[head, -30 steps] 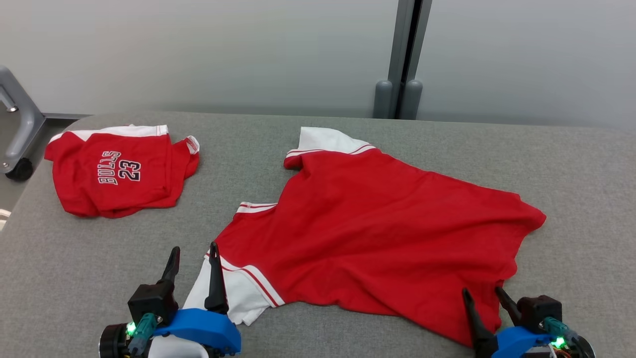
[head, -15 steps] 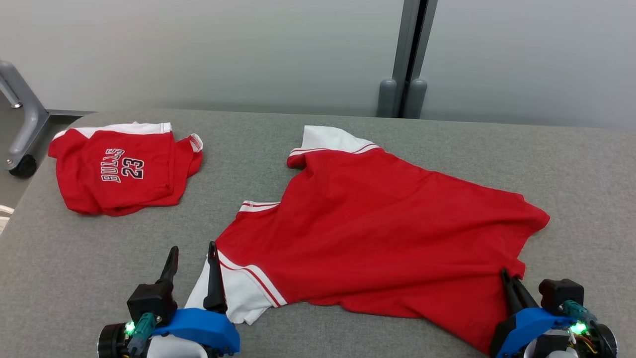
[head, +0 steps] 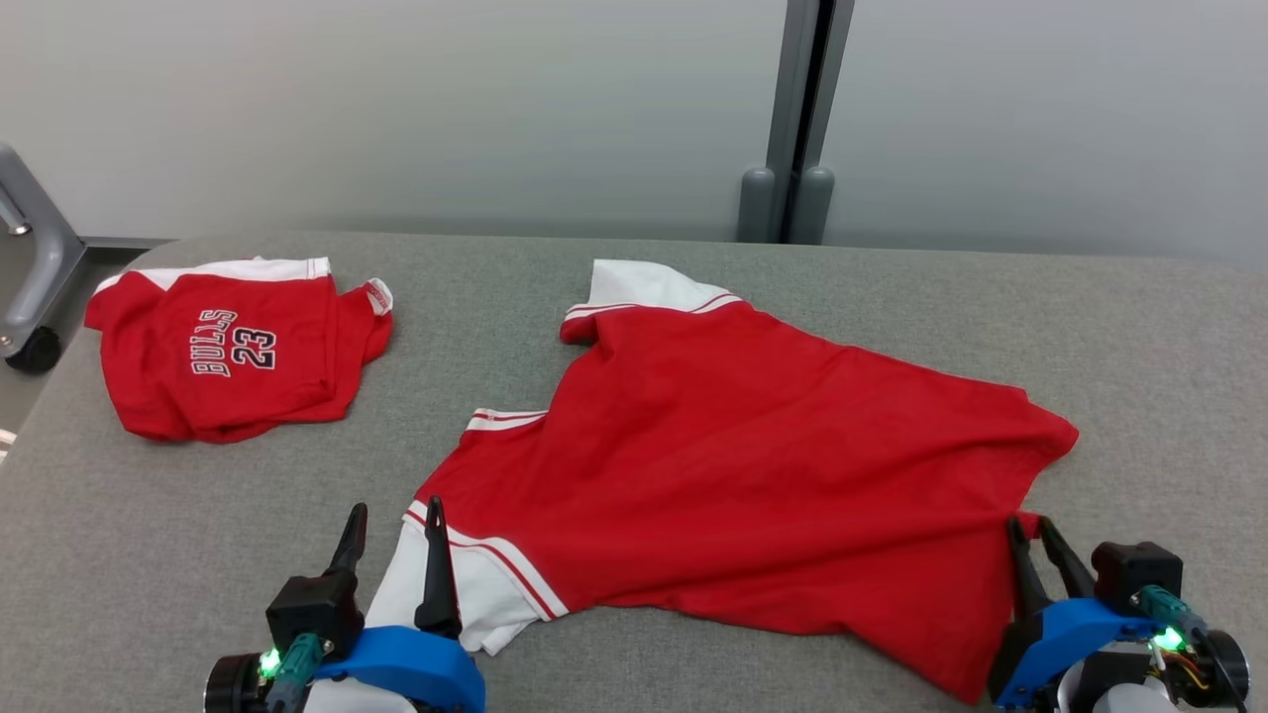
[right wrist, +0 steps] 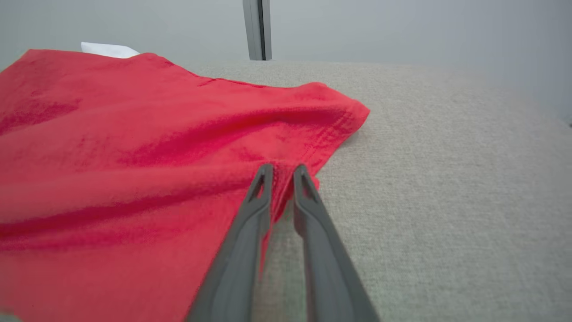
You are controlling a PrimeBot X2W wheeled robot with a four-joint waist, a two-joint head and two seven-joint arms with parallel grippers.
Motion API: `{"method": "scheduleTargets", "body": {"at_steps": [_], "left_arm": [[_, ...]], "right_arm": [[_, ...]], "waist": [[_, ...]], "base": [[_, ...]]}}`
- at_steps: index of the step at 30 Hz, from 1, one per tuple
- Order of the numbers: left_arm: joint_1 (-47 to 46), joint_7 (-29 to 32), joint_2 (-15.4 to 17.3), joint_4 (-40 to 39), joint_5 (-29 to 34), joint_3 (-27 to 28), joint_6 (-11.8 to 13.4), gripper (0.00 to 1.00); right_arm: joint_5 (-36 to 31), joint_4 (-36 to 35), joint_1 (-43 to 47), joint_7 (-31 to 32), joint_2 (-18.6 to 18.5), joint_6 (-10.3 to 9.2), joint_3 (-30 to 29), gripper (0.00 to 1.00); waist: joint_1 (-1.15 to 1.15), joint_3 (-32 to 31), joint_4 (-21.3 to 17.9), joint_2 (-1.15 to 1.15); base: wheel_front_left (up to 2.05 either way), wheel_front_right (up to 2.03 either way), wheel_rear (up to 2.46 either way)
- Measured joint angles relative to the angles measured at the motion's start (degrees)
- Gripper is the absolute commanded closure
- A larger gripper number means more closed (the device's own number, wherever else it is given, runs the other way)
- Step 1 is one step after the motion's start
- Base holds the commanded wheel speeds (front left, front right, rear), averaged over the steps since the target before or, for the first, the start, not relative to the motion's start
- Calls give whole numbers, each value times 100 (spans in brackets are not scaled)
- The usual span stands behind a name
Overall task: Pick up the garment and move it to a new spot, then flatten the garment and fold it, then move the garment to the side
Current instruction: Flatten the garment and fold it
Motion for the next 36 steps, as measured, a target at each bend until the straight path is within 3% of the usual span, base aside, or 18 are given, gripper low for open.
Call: {"method": "scheduleTargets", "body": {"at_steps": [13,20,33,35,36], "left_arm": [[15,0,5,-11,-7,-27,19,0],[-17,0,8,-40,-5,-40,19,0],[-230,0,-67,24,35,-65,-14,0],[-232,0,-75,29,36,-56,-15,0],[-235,0,-80,29,36,-52,-18,0]], "right_arm": [[101,-414,175,70,2,0,-369,0],[145,-332,-23,1023,-54,0,-198,0],[1123,190,-509,2293,-435,0,435,0],[1269,203,-573,2299,-488,-1,512,50],[1291,204,-606,2301,-528,0,549,57]], "waist": [[-1,-56,-113,0],[0,47,-92,0],[0,293,246,0],[0,333,293,0],[0,351,314,0]], "base": [[0,0,0],[0,0,0],[0,0,0],[0,0,0],[0,0,0]]}}
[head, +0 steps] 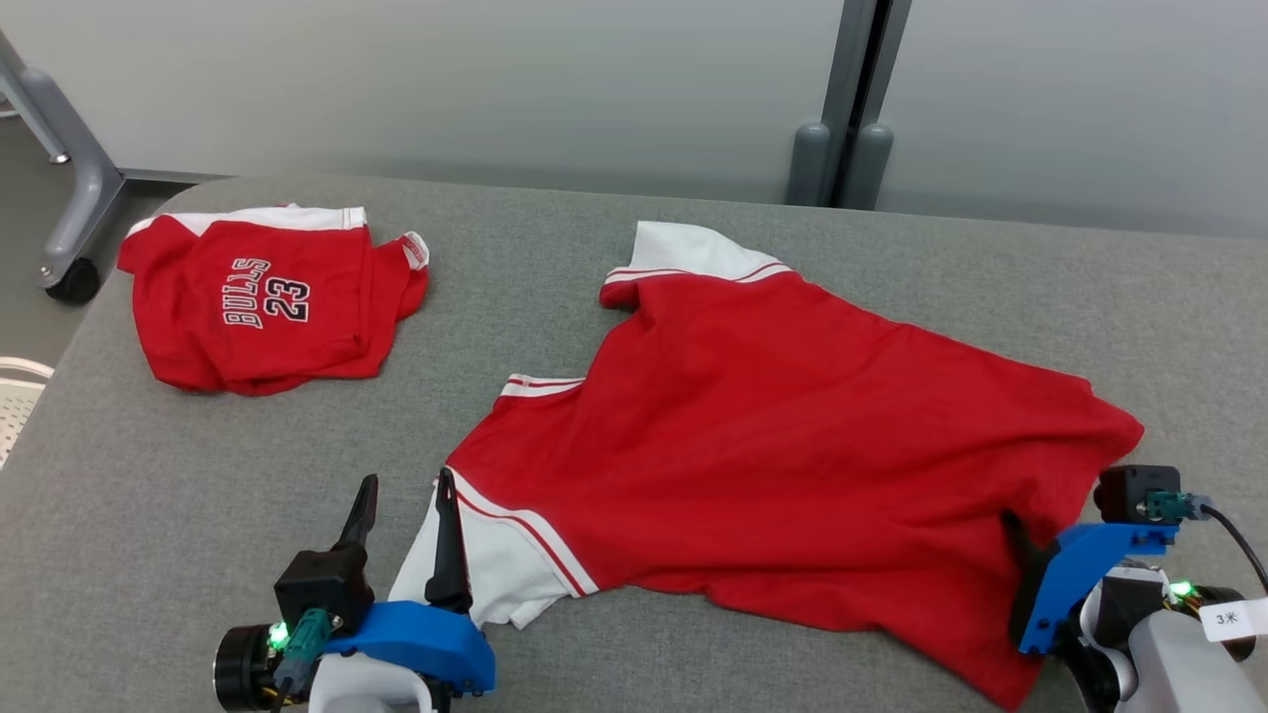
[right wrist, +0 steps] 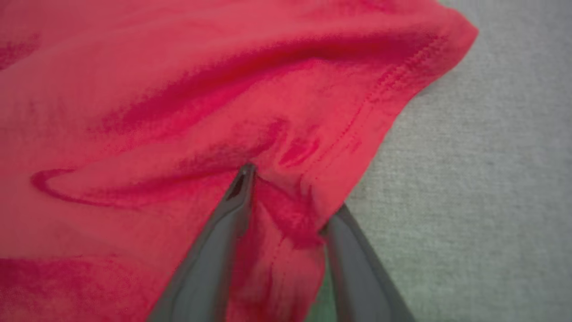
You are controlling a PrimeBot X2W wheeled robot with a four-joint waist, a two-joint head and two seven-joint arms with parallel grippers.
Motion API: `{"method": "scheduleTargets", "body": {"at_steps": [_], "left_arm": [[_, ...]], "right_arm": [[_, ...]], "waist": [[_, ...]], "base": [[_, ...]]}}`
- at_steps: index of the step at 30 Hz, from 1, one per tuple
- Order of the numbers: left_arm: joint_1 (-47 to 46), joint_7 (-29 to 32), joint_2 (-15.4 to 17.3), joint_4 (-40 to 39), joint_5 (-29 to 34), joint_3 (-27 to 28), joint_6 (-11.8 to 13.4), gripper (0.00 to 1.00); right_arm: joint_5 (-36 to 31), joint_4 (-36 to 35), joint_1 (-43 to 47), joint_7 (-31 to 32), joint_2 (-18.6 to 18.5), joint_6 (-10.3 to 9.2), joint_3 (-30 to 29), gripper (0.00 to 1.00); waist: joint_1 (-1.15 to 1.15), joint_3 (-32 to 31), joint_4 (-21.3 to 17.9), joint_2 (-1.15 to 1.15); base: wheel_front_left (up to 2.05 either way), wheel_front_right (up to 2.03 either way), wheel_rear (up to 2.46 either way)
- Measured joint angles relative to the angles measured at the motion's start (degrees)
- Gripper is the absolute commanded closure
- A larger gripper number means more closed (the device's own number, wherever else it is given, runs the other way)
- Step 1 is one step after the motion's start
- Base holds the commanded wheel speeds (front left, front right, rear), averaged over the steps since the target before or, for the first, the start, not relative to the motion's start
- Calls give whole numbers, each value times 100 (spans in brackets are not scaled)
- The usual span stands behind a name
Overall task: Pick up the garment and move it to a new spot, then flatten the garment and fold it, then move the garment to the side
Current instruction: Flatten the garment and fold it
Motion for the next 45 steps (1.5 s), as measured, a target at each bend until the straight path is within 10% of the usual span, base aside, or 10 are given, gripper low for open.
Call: {"method": "scheduleTargets", "body": {"at_steps": [2,30,31,32,33,45], "left_arm": [[-5,0,-2,-2,1,9,-18,0],[-553,-9,-398,-22,446,204,-309,0],[-591,-9,-412,-11,470,212,-327,0],[-618,-9,-430,1,485,223,-342,0],[-631,-9,-445,18,511,231,-344,0],[-678,-9,-480,159,658,481,-537,0]], "right_arm": [[-7,18,-56,-11,-86,0,44,100],[-454,882,-2800,278,-1356,0,1328,100],[-488,968,-2848,208,-1354,0,1306,81],[-522,1054,-2897,110,-1354,0,1283,22],[-556,1121,-2937,-21,-1354,0,1256,0],[-840,1678,-3332,-1196,-983,0,1031,0]], "waist": [[0,34,30,0],[0,981,233,1],[0,1005,252,1],[0,1025,268,1],[0,1038,280,1],[0,817,-10,1]], "base": [[0,0,0],[0,0,0],[0,0,0],[0,0,0],[0,0,0],[0,0,0]]}}
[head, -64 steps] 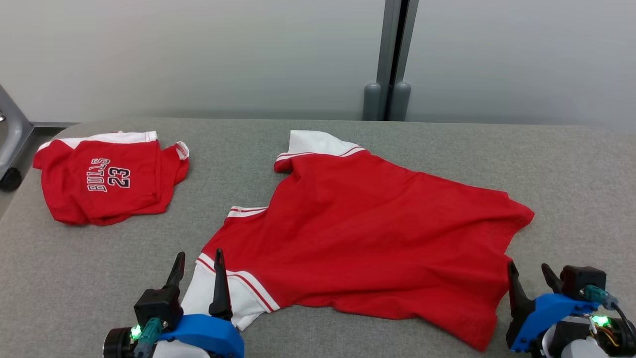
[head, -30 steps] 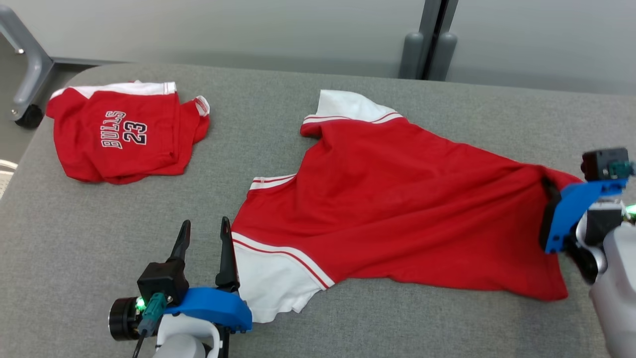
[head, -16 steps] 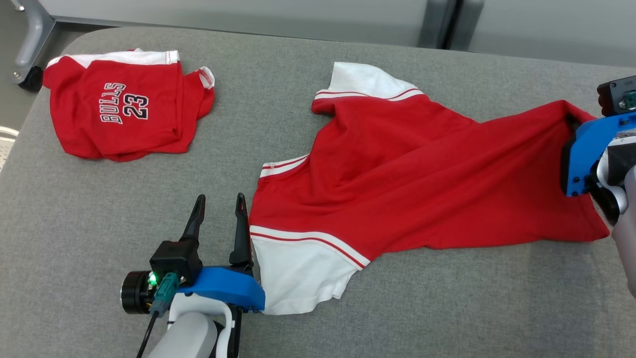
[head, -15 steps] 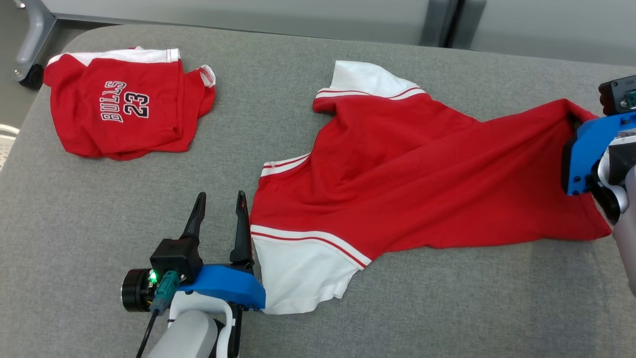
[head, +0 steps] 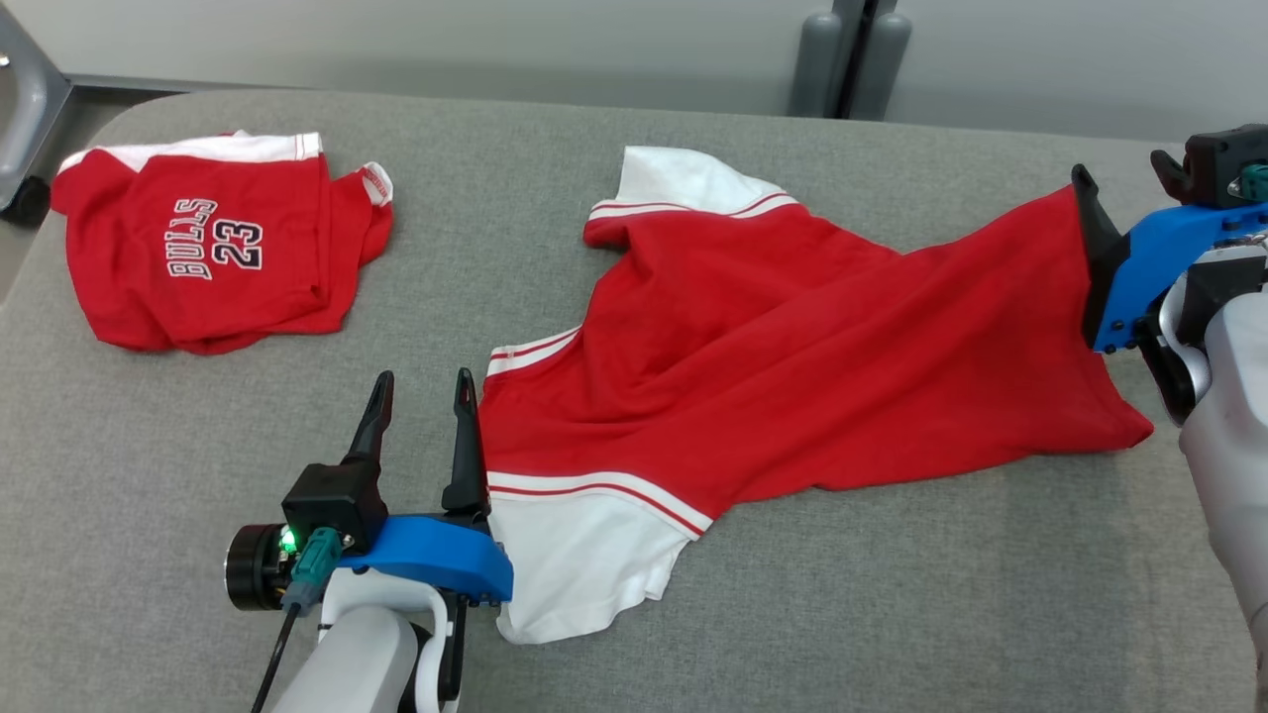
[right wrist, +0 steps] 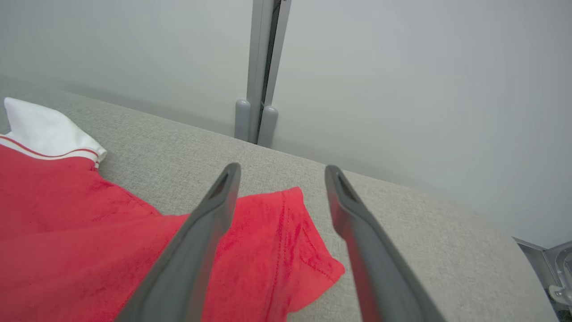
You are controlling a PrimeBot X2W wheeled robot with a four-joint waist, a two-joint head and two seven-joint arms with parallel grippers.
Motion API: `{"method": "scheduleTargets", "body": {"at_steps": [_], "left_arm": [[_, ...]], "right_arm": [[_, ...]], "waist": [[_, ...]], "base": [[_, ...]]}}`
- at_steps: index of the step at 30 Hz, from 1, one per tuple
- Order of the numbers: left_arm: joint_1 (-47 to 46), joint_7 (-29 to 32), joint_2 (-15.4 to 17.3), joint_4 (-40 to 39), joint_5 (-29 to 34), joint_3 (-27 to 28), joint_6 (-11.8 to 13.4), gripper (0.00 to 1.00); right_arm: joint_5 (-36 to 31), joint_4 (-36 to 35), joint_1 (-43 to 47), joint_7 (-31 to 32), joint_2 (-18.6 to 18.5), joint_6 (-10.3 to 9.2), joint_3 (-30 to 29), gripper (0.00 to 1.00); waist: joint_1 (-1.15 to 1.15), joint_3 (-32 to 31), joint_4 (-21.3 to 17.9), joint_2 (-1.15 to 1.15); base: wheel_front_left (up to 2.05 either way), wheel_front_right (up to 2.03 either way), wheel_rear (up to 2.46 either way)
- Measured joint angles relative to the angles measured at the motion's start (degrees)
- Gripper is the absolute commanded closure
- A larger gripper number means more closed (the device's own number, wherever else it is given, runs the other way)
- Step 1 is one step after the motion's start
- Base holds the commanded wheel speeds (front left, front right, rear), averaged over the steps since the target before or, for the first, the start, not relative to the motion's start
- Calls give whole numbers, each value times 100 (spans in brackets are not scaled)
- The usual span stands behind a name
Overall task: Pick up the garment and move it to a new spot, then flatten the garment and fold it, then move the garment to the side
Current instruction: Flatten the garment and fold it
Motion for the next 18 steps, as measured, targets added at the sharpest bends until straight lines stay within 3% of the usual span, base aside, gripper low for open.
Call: {"method": "scheduleTargets", "body": {"at_steps": [8,18], "left_arm": [[-32,0,7,142,30,49,-109,0],[224,-2,-38,369,-145,224,-209,0]], "right_arm": [[387,13,87,-703,170,0,219,0],[780,-554,1175,-1094,448,0,107,0]], "waist": [[-1,-513,-271,0],[-1,-1285,-535,-2]], "base": [[0,0,0],[0,0,0]]}}
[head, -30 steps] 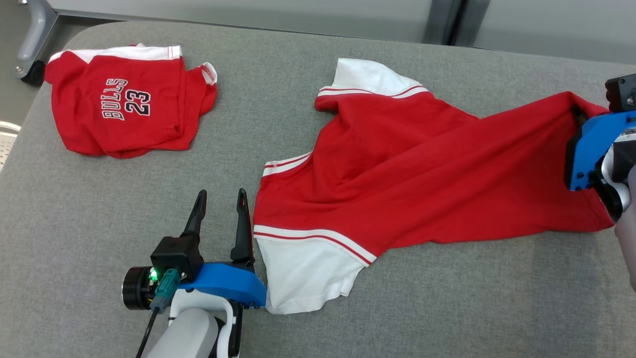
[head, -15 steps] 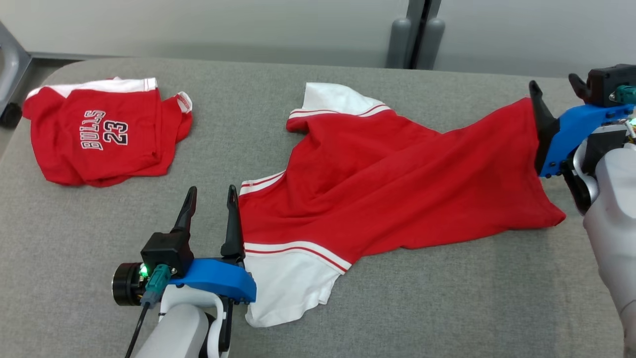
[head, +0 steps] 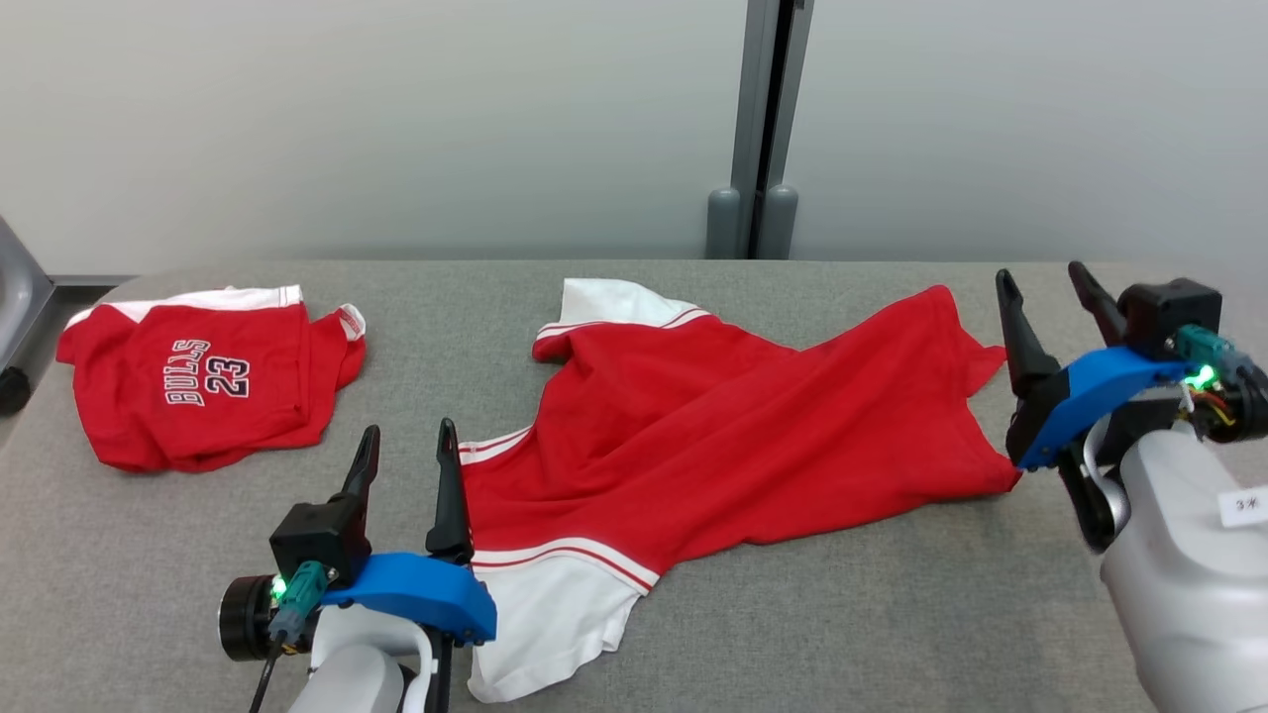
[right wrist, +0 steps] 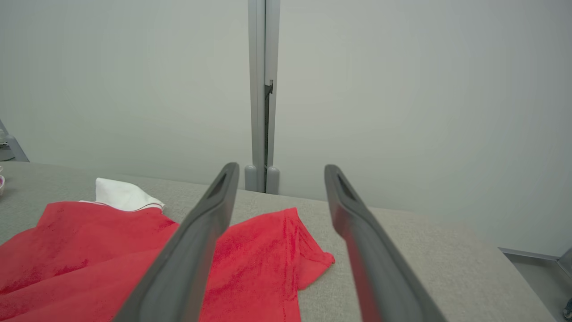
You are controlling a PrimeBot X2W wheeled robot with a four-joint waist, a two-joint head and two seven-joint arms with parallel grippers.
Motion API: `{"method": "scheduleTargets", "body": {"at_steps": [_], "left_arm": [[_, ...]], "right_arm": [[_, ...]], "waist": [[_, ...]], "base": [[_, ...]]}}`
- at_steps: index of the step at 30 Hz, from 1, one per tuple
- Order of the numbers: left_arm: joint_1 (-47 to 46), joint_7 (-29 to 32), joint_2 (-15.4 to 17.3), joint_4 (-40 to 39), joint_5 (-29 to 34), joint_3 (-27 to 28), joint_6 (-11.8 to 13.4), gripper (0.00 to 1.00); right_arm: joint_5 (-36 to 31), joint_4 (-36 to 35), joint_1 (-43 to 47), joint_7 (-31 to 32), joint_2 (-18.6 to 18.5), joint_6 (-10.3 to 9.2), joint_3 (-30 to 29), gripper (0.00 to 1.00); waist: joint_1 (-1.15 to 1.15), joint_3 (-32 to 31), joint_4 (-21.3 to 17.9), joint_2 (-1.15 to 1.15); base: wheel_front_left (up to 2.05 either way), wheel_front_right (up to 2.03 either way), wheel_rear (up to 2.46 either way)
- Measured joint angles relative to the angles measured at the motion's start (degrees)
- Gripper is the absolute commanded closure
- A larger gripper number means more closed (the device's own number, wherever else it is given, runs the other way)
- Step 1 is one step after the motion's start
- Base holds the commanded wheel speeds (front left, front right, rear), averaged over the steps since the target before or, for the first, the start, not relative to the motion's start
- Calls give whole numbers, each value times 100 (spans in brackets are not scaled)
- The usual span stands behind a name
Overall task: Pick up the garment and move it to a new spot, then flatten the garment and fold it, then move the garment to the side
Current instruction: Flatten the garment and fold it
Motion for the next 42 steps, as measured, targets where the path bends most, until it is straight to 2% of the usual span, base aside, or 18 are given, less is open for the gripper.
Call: {"method": "scheduleTargets", "body": {"at_steps": [5,15,22,28,42], "left_arm": [[189,0,-4,16,7,24,0,0],[476,-1,-30,60,105,0,-47,0],[690,-4,-54,14,156,30,-47,0],[709,-4,-74,-47,191,19,-49,0],[682,5,-66,0,172,-13,-49,0]], "right_arm": [[11,-621,705,-16,191,0,-226,0],[-213,-2514,2447,-25,766,0,-1034,0],[-302,-3270,3243,37,1026,0,-1315,0],[16,-3510,3541,159,1047,0,-1178,0],[0,-3541,3615,270,1048,0,-1076,0]], "waist": [[0,-232,-90,0],[1,-358,2,0],[1,-373,-36,0],[1,-356,-55,0],[1,-304,-16,1]], "base": [[0,0,0],[0,0,0],[0,0,0],[0,0,0],[0,0,0]]}}
